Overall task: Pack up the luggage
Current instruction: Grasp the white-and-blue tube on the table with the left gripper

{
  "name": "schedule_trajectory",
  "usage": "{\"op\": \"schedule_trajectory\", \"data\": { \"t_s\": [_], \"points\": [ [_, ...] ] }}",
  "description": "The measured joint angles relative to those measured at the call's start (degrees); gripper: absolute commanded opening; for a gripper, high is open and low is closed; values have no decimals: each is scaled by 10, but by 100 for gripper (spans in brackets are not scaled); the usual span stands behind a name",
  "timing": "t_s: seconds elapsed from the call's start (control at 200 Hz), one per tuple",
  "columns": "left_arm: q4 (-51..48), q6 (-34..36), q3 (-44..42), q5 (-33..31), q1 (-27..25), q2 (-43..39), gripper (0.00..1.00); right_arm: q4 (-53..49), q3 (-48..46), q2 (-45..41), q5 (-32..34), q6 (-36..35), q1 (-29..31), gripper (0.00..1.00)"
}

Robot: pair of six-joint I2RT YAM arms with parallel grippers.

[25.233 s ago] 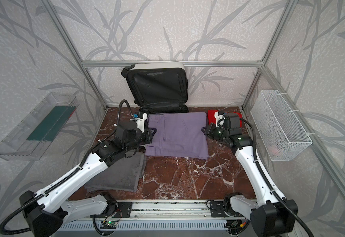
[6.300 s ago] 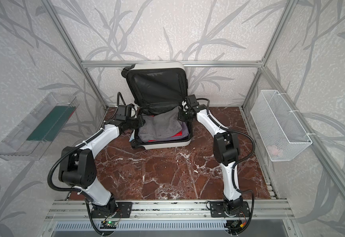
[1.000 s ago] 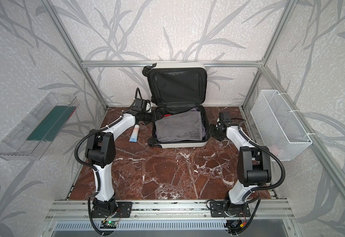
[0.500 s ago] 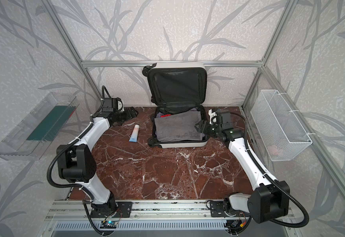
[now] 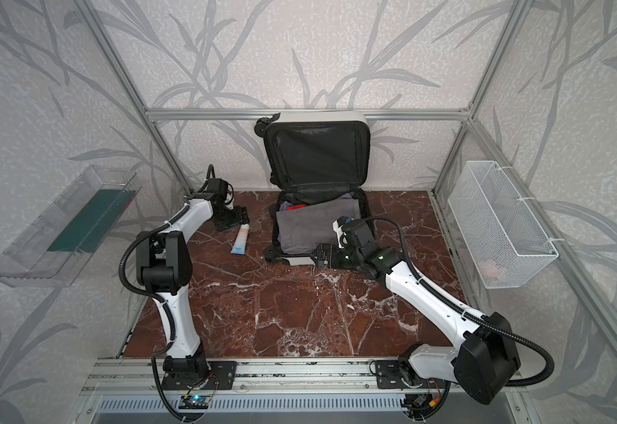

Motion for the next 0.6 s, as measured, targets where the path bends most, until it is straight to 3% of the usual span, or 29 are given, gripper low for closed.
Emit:
{"op": "schedule_trajectory", "data": {
  "t_s": [0.275, 0.6],
  "points": [
    [-20, 22, 48, -27, -11, 59, 79, -20, 12, 21, 67, -2, 5, 99],
    [-44, 38, 111, -49, -31, 118, 72, -18, 11, 18, 69, 2, 5, 99]
  ]
}}
